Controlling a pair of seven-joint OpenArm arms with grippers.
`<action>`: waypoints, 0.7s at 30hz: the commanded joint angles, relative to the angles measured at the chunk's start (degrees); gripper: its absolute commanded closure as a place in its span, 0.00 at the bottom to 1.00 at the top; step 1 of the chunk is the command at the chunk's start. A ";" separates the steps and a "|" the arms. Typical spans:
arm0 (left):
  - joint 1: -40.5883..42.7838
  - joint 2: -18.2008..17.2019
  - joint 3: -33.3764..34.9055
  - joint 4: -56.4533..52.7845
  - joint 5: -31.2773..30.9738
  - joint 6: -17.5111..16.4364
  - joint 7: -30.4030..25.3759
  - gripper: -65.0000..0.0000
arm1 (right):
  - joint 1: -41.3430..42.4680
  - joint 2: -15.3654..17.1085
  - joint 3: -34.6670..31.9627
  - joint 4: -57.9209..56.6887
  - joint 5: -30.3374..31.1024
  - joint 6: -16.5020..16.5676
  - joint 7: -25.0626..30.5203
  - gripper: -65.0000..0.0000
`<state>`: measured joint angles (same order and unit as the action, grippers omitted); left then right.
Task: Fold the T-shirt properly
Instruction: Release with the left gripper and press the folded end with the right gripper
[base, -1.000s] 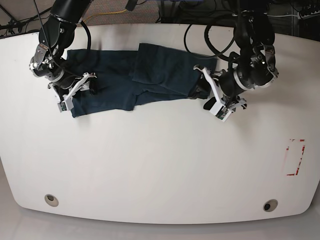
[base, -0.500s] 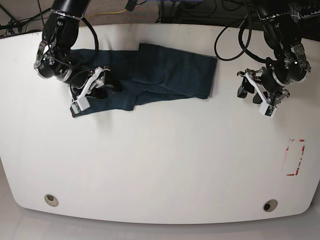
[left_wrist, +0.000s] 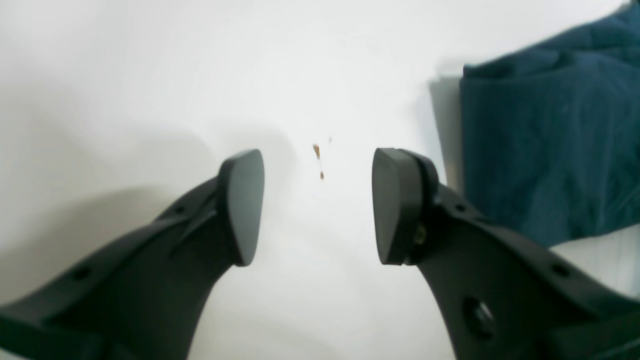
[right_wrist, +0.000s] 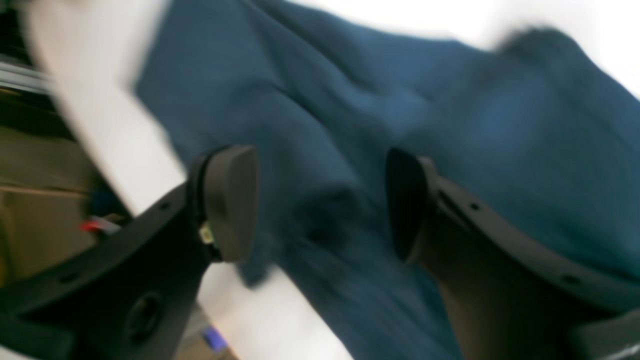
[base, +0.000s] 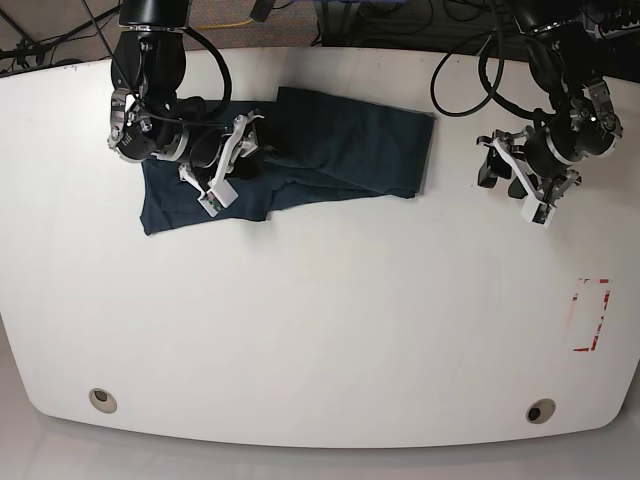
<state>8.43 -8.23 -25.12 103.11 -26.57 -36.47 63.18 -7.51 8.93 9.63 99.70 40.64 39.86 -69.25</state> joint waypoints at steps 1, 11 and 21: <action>-0.82 -0.52 -0.06 0.93 -0.91 -0.15 -1.33 0.52 | 1.49 -0.27 -2.11 1.09 -1.39 0.14 1.25 0.41; -0.47 -0.69 -0.06 0.93 -0.91 -0.15 -1.42 0.52 | 1.49 -0.45 -5.72 1.35 -4.56 0.14 1.78 0.69; 0.85 -0.69 0.03 1.37 -0.99 -0.15 -1.42 0.52 | 4.12 -0.45 -5.45 1.62 -4.47 0.14 3.89 1.00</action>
<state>9.54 -8.27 -25.02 103.13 -26.63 -36.47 62.94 -5.61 8.14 3.97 100.03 34.70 39.88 -66.78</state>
